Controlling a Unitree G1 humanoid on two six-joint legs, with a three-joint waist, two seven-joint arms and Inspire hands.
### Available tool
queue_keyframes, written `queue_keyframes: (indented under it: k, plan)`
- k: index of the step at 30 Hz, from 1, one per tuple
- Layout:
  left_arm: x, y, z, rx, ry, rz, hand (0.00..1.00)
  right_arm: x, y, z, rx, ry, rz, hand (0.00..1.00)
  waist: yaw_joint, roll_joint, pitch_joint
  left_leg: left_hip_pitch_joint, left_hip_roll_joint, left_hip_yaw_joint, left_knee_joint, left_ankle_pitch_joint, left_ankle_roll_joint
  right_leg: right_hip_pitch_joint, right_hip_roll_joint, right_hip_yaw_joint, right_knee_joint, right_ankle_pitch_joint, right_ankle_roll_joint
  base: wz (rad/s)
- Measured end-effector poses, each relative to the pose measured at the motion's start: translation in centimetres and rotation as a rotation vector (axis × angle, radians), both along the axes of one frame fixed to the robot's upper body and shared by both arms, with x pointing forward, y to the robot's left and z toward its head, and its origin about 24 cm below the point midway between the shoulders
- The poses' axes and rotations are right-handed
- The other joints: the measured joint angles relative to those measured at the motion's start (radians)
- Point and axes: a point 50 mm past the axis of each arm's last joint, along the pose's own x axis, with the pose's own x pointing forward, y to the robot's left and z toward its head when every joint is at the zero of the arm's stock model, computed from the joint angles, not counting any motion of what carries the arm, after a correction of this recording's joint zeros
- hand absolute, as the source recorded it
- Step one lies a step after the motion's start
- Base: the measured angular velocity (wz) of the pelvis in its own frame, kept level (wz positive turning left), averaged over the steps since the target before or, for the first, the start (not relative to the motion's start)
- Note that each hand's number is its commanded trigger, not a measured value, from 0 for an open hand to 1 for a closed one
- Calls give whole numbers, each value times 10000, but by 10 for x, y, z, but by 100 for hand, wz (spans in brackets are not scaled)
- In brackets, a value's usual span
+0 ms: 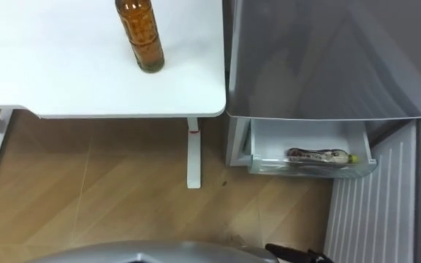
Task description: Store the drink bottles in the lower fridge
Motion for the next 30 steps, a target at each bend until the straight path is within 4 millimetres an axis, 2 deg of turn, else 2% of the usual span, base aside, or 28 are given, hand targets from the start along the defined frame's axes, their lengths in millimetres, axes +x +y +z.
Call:
queue_keyframes:
  k: [1,3,6,8,12,15,18,20,21,23,30]
  plan:
    - [3,0,0,84,-56,0,0,2,0,0,-44,-10,222,0,1,30,-44,5,-2,3,13,0,0,10,-4,-8,1,0,0,0]
    - [9,1,1,239,-158,10,0,3,0,0,-73,15,418,0,7,41,-54,40,-3,-2,23,0,0,40,-7,-7,10,1,-1,0]
    - [23,7,4,680,-597,481,0,8,0,1,-130,-32,682,0,13,55,-52,74,-5,-2,14,-1,1,72,7,128,22,2,-2,-1]
    - [35,14,8,1185,-1071,1138,0,6,0,0,-252,72,831,0,213,119,-35,222,3,31,-9,-46,1,178,36,259,19,1,-3,-10]
    - [51,22,15,1961,-1647,1792,0,7,-1,1,-488,144,1098,0,250,170,-23,366,12,31,22,-129,-3,336,51,265,4,-12,-3,-2]
    - [70,33,29,2966,-2485,2328,0,11,-1,1,-606,75,1628,0,271,172,-23,405,22,30,26,-160,-9,374,75,376,3,-30,-6,0]
    - [95,41,49,4269,-3655,2124,0,12,-1,2,-702,-94,1778,0,236,222,-17,392,9,8,19,-160,-9,367,89,485,-2,-30,-6,2]
    - [123,47,77,5557,-5163,1734,0,9,-2,2,-785,-173,1879,0,242,224,-14,370,-1,-63,33,-160,-9,368,94,500,2,-30,-6,7]
    - [129,48,85,5914,-5541,1635,0,8,-2,2,-800,-172,1874,0,241,230,-15,369,-1,-62,28,-161,-9,362,95,505,2,-29,-6,0]
    - [149,49,114,7230,-7010,1365,0,9,-3,3,-928,-415,1891,0,238,295,-24,363,-1,-63,-4,-162,-9,343,97,503,2,-30,-6,0]
    - [169,47,163,8784,-9422,1807,0,5,-5,4,-1126,-541,1789,0,185,336,-70,395,6,-70,-32,-161,-10,330,100,471,3,-30,-7,-1]
